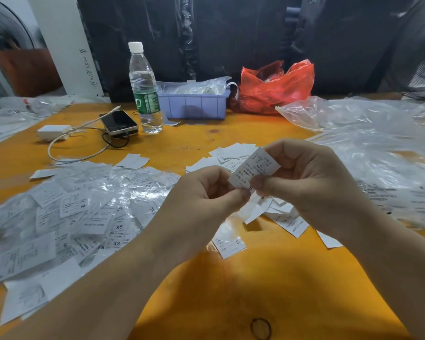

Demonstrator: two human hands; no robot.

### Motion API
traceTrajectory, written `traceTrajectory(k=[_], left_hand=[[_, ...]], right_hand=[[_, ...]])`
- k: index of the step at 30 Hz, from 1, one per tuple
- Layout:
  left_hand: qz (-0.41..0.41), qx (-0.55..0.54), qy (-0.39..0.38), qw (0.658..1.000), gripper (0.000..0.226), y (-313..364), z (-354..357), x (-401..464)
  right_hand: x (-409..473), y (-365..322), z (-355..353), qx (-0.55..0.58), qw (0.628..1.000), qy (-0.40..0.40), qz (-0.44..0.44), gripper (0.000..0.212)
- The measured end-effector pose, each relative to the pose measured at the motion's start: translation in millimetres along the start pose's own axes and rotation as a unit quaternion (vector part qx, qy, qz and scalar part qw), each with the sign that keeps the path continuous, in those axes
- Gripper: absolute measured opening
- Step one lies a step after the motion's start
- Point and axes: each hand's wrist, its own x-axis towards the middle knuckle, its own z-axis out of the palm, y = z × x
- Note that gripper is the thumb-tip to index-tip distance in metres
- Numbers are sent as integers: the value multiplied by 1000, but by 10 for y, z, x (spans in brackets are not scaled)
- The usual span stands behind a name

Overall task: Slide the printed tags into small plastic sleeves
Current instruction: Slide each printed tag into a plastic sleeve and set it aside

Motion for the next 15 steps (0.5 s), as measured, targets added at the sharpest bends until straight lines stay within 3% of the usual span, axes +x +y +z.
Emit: traceTrajectory(k=[7, 15], left_hand=[[-5, 8, 19, 1000, 8, -14, -8, 16], [-33, -26, 32, 999, 17, 21, -18, 18]], right_hand=[[19, 3, -66, -32, 999, 10, 6, 25], [22, -16, -68, -38, 999, 27, 14, 21]])
